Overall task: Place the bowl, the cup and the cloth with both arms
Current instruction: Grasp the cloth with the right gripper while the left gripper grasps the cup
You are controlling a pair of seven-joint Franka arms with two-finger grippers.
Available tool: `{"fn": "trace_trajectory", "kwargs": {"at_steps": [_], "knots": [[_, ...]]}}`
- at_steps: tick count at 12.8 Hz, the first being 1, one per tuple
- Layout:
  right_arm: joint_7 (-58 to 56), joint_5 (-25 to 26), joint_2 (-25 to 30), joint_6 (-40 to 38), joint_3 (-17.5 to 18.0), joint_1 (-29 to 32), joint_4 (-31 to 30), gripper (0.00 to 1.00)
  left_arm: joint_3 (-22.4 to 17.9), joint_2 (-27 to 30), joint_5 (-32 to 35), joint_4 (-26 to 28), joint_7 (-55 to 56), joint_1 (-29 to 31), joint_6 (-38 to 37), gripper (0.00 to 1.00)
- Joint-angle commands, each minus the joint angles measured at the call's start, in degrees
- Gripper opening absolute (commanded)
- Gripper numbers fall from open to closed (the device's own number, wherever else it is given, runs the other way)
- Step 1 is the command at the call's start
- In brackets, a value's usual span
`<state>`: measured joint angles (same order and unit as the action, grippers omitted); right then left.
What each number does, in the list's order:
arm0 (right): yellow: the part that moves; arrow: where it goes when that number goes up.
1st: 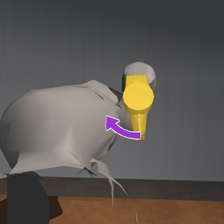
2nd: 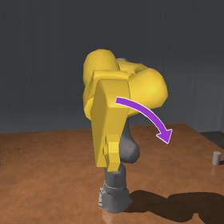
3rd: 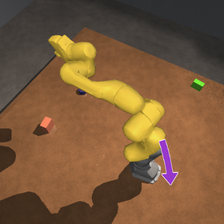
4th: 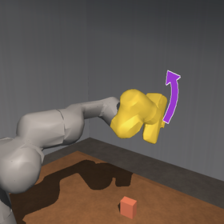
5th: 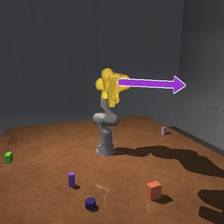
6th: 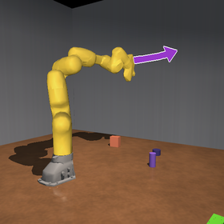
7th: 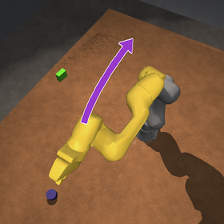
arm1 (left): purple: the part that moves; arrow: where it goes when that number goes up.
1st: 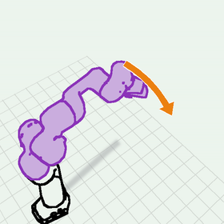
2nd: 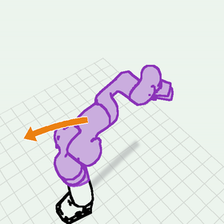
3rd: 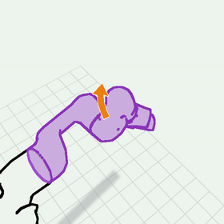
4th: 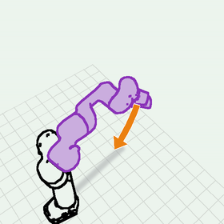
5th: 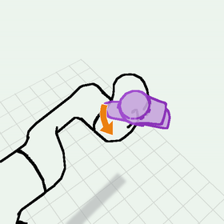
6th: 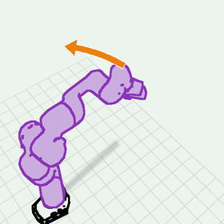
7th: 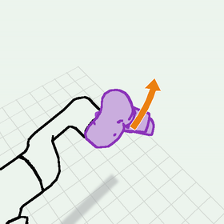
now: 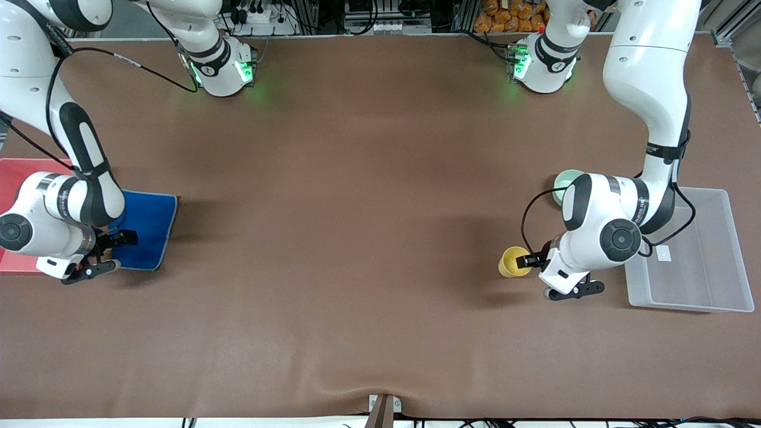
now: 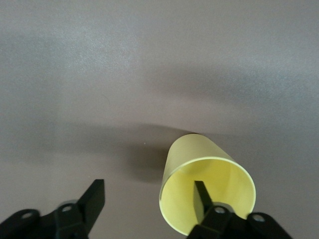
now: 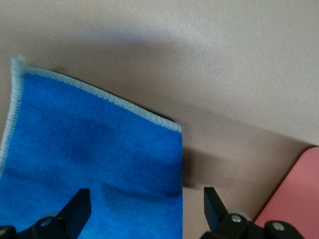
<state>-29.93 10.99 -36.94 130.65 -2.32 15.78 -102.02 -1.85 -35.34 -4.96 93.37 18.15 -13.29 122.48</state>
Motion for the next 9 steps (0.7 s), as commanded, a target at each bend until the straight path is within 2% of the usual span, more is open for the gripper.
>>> {"fn": "trace_trajectory", "kwargs": {"at_steps": [1,2,3,4,5,9], "knots": [[-1.18,-4.98,-0.59,0.74,0.91,1.71,-0.20,0.66,0.35,-1.57,-1.19,-0.30,2.76,-0.60,2.14,0.30],[-1.18,-7.27,-0.68,0.74,0.91,1.79,-0.20,0.42,0.44,-1.75,-1.19,-0.12,3.90,-0.69,3.02,0.15],[-1.27,-8.08,-0.68,0.65,0.91,2.14,-0.20,0.26,0.44,-1.75,-1.19,-0.12,4.35,-0.69,3.12,0.00],[-1.44,-8.17,-0.68,0.65,0.91,2.23,-0.20,0.04,0.44,-1.75,-1.19,-0.21,5.40,-0.69,3.12,0.00],[-2.31,-8.26,-0.68,0.65,0.91,2.23,-0.11,0.00,0.44,-1.49,-1.19,-0.47,7.06,-0.60,3.03,0.00],[-2.23,-8.26,1.86,-1.44,1.08,1.71,0.24,0.00,0.36,0.61,-0.93,-2.49,7.09,0.53,2.07,0.00]]}}
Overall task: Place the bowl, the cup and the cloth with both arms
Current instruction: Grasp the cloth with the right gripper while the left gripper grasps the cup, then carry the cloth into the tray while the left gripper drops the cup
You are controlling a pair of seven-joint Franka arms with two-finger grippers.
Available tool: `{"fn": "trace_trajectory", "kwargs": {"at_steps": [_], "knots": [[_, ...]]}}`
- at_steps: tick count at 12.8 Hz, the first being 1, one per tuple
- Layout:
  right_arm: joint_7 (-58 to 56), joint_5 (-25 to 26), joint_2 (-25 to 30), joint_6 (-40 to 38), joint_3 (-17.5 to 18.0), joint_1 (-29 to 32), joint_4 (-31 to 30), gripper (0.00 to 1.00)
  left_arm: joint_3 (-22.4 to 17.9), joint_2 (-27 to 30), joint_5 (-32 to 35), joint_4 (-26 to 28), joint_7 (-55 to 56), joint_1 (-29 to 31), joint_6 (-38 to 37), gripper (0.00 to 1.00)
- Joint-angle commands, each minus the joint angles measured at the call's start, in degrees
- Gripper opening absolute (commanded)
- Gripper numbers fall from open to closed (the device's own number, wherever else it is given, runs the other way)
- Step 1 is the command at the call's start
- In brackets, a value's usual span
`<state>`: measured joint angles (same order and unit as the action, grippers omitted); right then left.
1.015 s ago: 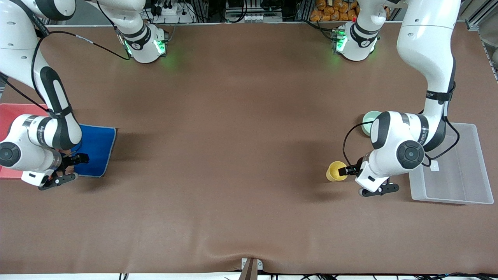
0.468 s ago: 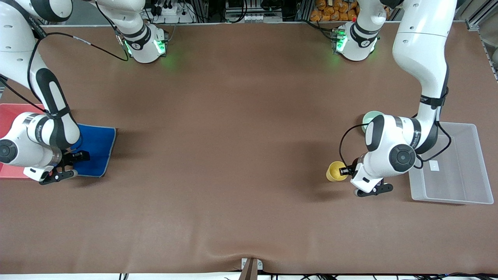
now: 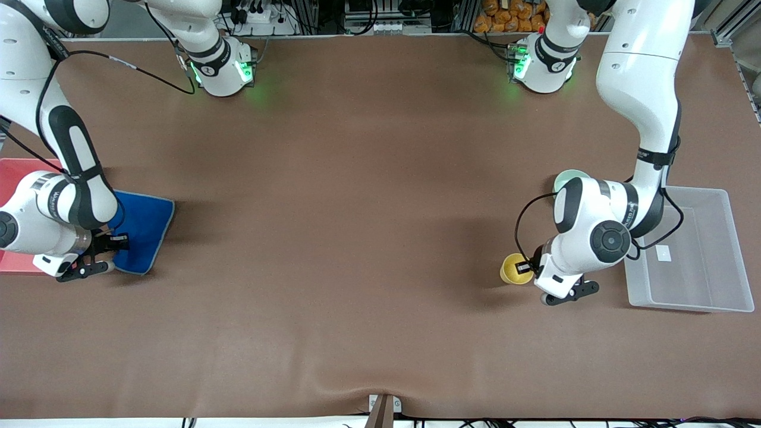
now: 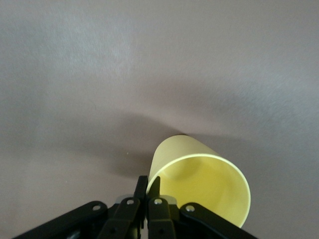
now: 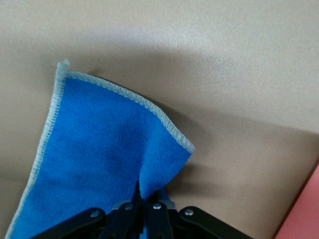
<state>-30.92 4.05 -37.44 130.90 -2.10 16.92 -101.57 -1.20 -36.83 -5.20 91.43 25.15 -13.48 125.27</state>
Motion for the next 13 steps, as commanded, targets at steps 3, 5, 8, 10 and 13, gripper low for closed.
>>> {"fn": "trace_trajectory", "kwargs": {"at_steps": [3,5,8,10,13], "knots": [[-1.25,-1.33,7.89,-10.28,1.04,0.66,1.37,0.00,-0.38,5.71,-0.69,-1.68,-2.90,4.33,-5.11,0.00],[-1.25,-1.33,10.62,-18.27,0.96,0.75,5.48,0.00,-1.08,6.85,0.18,-4.05,-3.88,5.73,-8.53,0.00],[-1.43,-1.24,11.25,-30.92,0.78,1.01,14.80,0.00,-1.34,9.23,0.71,-6.87,-17.10,13.63,-16.62,0.00],[-1.69,-0.54,11.34,-35.87,0.52,1.19,18.15,0.00,-1.34,9.41,2.99,-6.96,-25.29,17.68,-17.25,0.00],[-6.59,0.60,11.42,-37.99,-0.10,2.41,22.46,0.00,-2.04,8.45,5.81,-6.96,-37.59,23.57,-17.17,0.00]]}}
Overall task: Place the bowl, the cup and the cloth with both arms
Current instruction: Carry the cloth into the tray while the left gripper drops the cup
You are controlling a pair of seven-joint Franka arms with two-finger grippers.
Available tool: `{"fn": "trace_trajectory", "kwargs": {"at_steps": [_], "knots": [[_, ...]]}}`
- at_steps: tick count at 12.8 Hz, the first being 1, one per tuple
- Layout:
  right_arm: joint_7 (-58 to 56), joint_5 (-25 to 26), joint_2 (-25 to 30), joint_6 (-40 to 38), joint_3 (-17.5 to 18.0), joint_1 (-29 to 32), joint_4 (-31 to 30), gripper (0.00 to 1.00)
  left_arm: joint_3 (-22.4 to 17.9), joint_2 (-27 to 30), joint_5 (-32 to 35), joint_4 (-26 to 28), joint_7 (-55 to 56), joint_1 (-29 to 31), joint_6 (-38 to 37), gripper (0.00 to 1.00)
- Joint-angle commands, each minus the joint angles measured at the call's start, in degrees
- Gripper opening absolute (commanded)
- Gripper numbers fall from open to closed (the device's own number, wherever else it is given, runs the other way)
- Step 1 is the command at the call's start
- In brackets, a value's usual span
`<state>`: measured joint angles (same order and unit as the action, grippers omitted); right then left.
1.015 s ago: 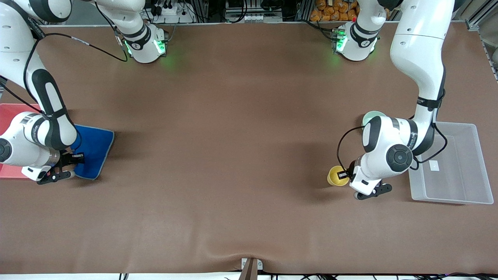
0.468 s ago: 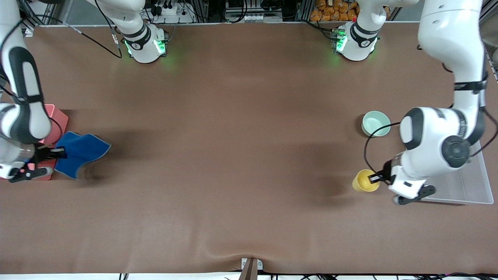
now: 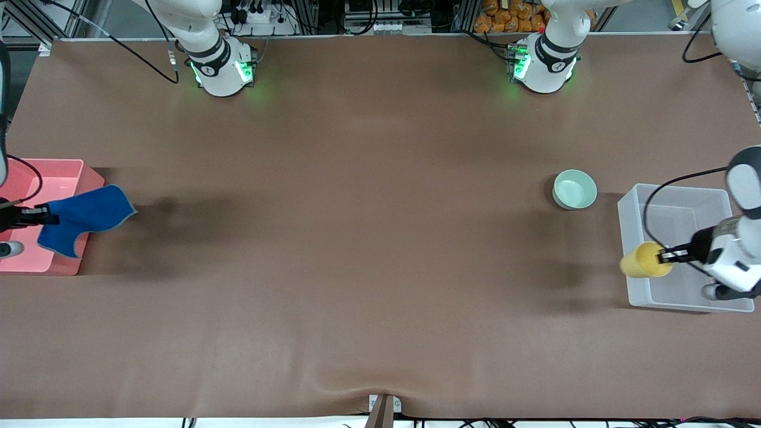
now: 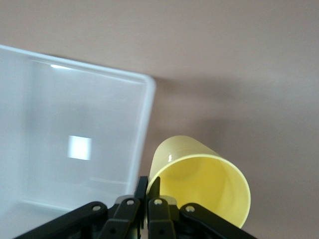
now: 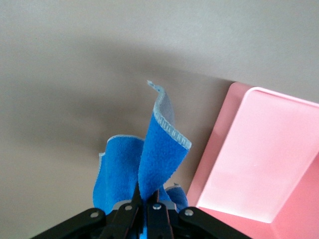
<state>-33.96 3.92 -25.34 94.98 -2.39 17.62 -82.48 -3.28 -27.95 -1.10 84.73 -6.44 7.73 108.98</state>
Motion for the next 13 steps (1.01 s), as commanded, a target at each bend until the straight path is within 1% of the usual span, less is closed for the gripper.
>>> {"fn": "trace_trajectory", "kwargs": {"at_steps": [1,2,4,5,7,8,10,12,13], "knots": [[-5.31,2.22,-0.58,-2.43,-0.25,1.89,3.63,0.00,-0.24,-1.14,1.63,-0.18,-9.86,4.47,-0.27,0.00],[-6.98,3.19,-0.50,-2.43,-0.95,2.15,3.64,0.00,-0.24,-2.28,1.71,-0.18,-12.08,5.79,0.61,0.00],[-10.06,3.91,0.56,-2.34,-2.27,2.51,3.73,0.00,-0.24,-3.60,1.89,0.51,-13.68,6.86,5.78,0.00],[-11.64,4.60,0.56,-2.43,-2.71,2.59,3.73,0.00,-0.24,-4.48,1.98,0.78,-13.77,7.65,7.02,0.00],[-14.89,7.40,1.43,-3.13,-2.80,2.42,3.55,0.00,-0.24,-6.14,1.20,0.52,-16.39,7.92,8.43,0.00],[-16.04,9.07,1.18,-3.48,-2.71,1.90,3.38,0.00,-0.24,-6.94,1.01,0.43,-16.41,8.00,10.09,0.00],[-17.97,9.88,1.26,-4.18,-2.71,1.54,2.59,0.00,-0.24,-9.31,1.01,0.43,-15.18,7.04,13.96,0.00],[-19.56,13.90,1.79,-7.08,-2.54,1.10,2.93,0.00,-0.24,-11.33,1.27,0.35,-14.91,6.77,15.29,0.00],[-20.17,14.62,1.79,-7.26,-2.45,1.19,3.11,0.00,-0.15,-11.78,1.19,0.17,-14.91,6.77,16.17,0.00]]}}
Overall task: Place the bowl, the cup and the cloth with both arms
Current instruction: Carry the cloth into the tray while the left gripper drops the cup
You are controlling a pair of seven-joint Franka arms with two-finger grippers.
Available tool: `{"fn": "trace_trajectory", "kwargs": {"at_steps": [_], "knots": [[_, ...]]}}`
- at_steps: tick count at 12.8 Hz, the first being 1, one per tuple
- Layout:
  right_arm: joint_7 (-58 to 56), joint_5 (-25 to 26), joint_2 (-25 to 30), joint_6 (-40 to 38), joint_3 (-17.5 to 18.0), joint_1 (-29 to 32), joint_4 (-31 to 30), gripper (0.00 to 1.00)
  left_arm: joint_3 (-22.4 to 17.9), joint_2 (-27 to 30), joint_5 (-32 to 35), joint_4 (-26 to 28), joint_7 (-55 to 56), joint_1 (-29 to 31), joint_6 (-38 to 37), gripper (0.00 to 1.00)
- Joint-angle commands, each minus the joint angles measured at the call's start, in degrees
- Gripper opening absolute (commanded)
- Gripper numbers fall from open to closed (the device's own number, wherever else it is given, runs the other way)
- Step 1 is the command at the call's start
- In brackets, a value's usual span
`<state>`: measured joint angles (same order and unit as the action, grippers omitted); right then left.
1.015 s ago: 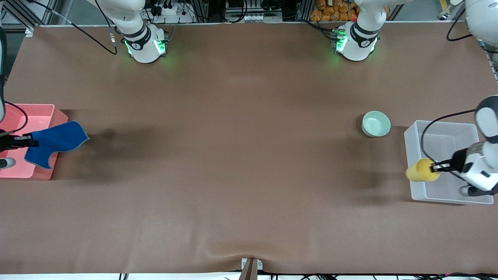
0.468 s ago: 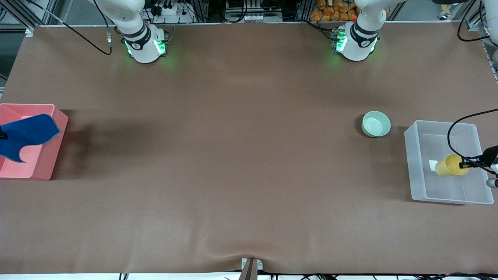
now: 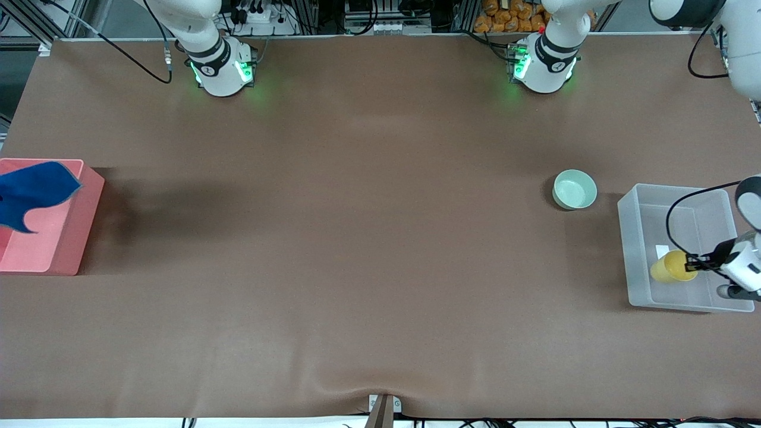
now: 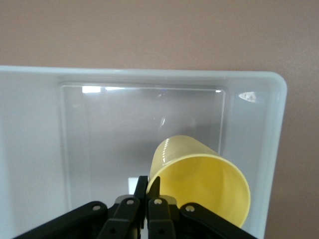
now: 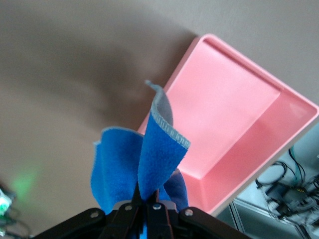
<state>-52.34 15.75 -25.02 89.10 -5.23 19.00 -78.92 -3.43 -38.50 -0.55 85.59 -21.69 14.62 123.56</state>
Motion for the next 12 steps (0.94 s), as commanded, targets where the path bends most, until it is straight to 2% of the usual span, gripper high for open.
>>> {"fn": "trace_trajectory", "kwargs": {"at_steps": [1,4,5,6,7,8,9,12], "knots": [[-3.45,2.71,1.55,-1.39,0.31,-0.20,-0.53,0.00,0.00,-2.01,0.64,-0.69,0.33,-0.03,2.72,0.00],[-4.17,2.71,0.77,-0.61,0.30,0.24,-1.15,0.00,0.00,-3.42,0.64,-0.69,-0.72,0.41,4.14,0.00],[-4.09,2.71,0.59,0.62,0.30,-0.10,-1.23,0.00,0.00,-3.51,0.64,-0.87,-0.72,0.07,4.14,0.12],[-3.82,2.88,0.33,1.59,0.22,-0.46,-1.41,0.00,0.00,-3.51,0.81,-0.96,-0.72,-0.20,4.14,0.33],[-3.82,3.15,-0.29,3.08,0.22,-0.55,-1.41,0.00,0.00,-3.51,1.16,-0.96,-0.98,-0.46,4.14,0.48],[-3.99,3.32,-0.64,5.36,0.22,-0.46,-1.41,0.00,-0.08,-3.17,1.34,-0.96,-0.99,-0.46,4.14,0.57],[-4.26,4.80,-0.90,6.86,0.22,-0.20,-1.41,0.00,-0.17,-2.73,1.43,-0.96,-1.07,-0.46,4.14,0.61],[-4.52,5.08,-1.61,7.49,0.22,1.21,-1.94,0.00,-0.26,1.13,3.87,-1.04,-2.13,-0.38,1.35,0.70]]}}
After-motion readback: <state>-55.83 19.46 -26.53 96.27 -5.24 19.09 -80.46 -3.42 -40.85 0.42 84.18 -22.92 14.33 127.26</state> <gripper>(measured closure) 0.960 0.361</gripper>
